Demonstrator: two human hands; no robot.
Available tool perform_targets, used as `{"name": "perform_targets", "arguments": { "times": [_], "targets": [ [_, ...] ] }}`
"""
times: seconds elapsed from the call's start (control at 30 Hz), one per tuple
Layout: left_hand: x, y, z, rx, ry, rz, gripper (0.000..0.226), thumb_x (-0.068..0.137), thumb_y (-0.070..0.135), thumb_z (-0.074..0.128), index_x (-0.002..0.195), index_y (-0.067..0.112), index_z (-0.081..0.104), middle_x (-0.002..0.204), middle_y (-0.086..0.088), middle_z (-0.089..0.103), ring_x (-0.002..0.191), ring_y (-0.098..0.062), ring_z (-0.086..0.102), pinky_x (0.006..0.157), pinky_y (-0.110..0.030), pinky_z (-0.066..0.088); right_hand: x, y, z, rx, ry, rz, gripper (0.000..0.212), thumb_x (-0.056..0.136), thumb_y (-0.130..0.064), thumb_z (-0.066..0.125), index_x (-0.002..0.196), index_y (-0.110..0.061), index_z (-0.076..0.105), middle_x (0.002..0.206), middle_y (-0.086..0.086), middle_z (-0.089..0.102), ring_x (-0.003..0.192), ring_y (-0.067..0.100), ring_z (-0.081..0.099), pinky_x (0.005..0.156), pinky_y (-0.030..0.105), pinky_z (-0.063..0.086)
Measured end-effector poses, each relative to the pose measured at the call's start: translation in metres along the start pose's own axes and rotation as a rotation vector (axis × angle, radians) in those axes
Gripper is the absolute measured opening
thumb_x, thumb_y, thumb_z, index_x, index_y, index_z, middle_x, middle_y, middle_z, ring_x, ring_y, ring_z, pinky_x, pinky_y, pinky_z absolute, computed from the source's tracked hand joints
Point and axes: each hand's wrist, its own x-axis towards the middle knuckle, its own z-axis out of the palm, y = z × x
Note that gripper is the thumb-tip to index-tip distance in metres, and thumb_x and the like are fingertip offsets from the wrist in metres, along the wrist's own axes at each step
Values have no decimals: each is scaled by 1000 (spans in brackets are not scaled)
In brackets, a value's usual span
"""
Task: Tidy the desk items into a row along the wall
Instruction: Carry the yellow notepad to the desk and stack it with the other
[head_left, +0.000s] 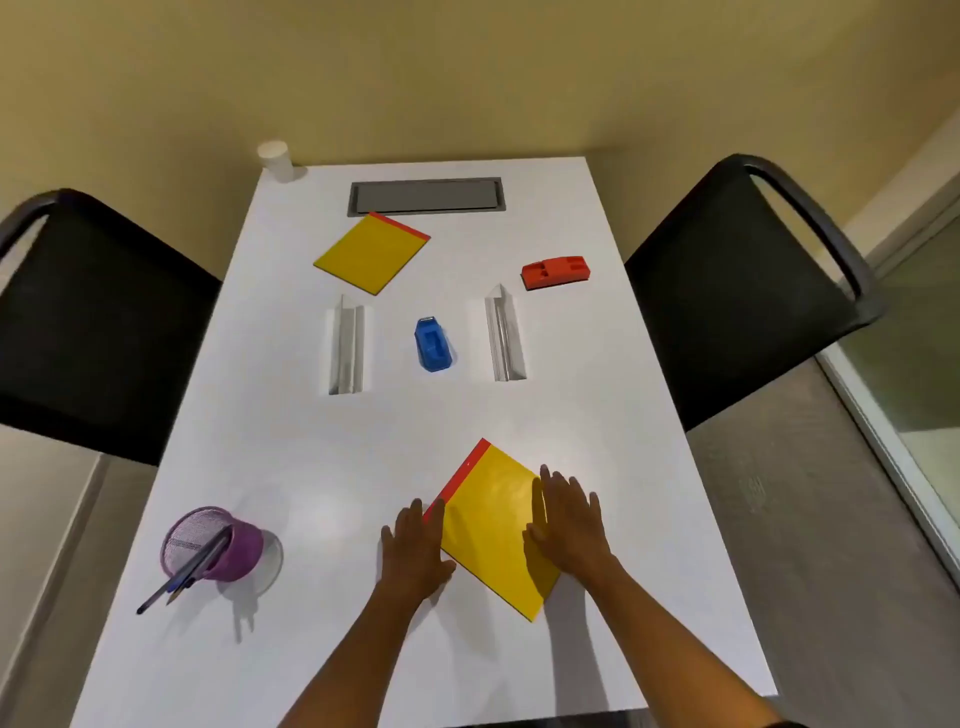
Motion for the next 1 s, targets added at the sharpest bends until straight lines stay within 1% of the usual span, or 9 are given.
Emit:
{"name": "perform_targets", "arguments": {
  "times": [0.13, 0.23, 0.3, 0.43, 0.53, 0.63, 0.73, 0.87, 1.0],
  "targets": [
    [6, -1, 10, -60, 85, -45, 87, 79, 42, 71, 148, 20, 23, 149, -12, 32, 135, -31, 36, 107, -44, 33, 11, 3, 2, 49, -8, 11, 81, 93, -47, 50, 153, -10, 10, 149, 10, 36, 135, 29, 38, 107, 43, 34],
    [8, -4, 26, -99, 145, -15, 87, 65, 36, 84, 138, 13, 42, 133, -17, 51, 115, -36, 55, 92, -45, 47, 17, 1, 8, 66, 19, 2, 77, 89, -40, 59, 149, -6, 24, 133, 14, 51, 117, 30, 53, 95, 38, 45],
    [11, -3, 30, -115, 176, -12, 85, 59, 35, 88, 131, 11, 49, 125, -17, 57, 105, -35, 59, 85, -43, 52, 22, 2, 12, 45, 35, 2, 78, 83, -35, 67, 145, -4, 31, 123, 16, 56, 107, 32, 57, 87, 38, 48],
    [13, 4, 30, -158, 189, -25, 80, 63, 33, 86, 131, 12, 50, 125, -16, 54, 107, -34, 57, 87, -41, 51, 24, -2, 13, 62, 1, 46, 78, 84, -32, 68, 147, -7, 28, 129, 16, 50, 110, 34, 53, 86, 38, 48],
    [15, 9, 21, -221, 140, -85, 78, 70, 31, 79, 136, 15, 41, 125, -15, 48, 110, -31, 51, 91, -38, 50, 27, -2, 8, 104, -34, 87, 80, 85, -36, 69, 148, -11, 26, 134, 14, 44, 117, 32, 48, 90, 37, 46],
    [23, 9, 6, -392, 58, -198, 79, 71, 25, 76, 138, 17, 35, 123, -16, 47, 109, -33, 50, 94, -39, 47, 31, 0, 6, 110, -55, 103, 75, 83, -37, 72, 143, -14, 33, 132, 12, 44, 117, 31, 46, 89, 36, 45],
    [29, 1, 0, -562, 42, -281, 80, 68, 20, 78, 138, 13, 39, 121, -17, 59, 106, -33, 59, 93, -37, 50, 32, 0, 7, 132, -28, 122, 64, 82, -34, 73, 135, -16, 42, 128, 10, 45, 114, 30, 46, 87, 37, 45],
    [24, -4, -3, -743, 68, -330, 44, 73, 8, 77, 114, 5, 64, 113, -12, 67, 100, -26, 65, 82, -25, 46, 29, 0, 11, 207, -17, 135, 58, 84, -31, 72, 133, -16, 45, 130, 11, 44, 118, 30, 44, 91, 39, 44],
    [14, -7, -5, -964, 48, -361, 15, 74, 5, 73, 88, 10, 74, 93, -14, 73, 85, -27, 68, 79, -38, 57, 26, 2, 8, 266, -6, 132, 56, 86, -35, 69, 134, -16, 45, 132, 12, 43, 120, 30, 44, 94, 39, 44]
  ]
}}
